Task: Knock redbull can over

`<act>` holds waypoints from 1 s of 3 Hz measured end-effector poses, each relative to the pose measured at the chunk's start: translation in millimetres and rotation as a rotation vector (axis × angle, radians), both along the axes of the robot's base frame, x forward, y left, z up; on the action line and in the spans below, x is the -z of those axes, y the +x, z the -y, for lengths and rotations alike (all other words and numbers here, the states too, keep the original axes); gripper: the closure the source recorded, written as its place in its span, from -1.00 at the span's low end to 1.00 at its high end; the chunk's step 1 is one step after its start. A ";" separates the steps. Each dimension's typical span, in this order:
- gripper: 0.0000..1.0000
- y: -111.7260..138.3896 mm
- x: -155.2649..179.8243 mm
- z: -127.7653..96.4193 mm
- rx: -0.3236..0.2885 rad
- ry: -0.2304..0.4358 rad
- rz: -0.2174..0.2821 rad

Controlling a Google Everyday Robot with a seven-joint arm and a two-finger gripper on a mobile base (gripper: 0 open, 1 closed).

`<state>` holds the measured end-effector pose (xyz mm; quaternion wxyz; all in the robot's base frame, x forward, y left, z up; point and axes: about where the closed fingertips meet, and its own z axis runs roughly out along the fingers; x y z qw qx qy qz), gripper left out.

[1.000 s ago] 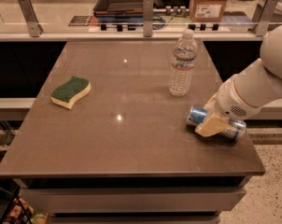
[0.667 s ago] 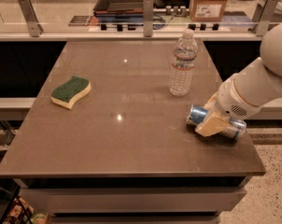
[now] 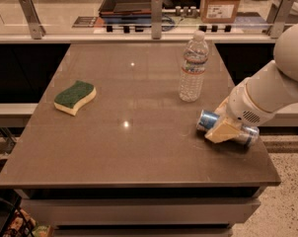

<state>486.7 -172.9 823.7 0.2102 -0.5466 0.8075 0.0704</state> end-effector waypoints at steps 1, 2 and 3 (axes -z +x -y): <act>-0.72 -0.4 0.0 -1.0 -0.002 -0.001 0.000; -1.00 -0.8 0.0 -2.1 -0.004 -0.002 0.000; -1.00 -0.8 0.0 -2.1 -0.005 -0.002 0.000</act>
Offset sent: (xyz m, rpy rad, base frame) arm -0.0003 0.0008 0.0000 -0.0007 0.0001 0.0018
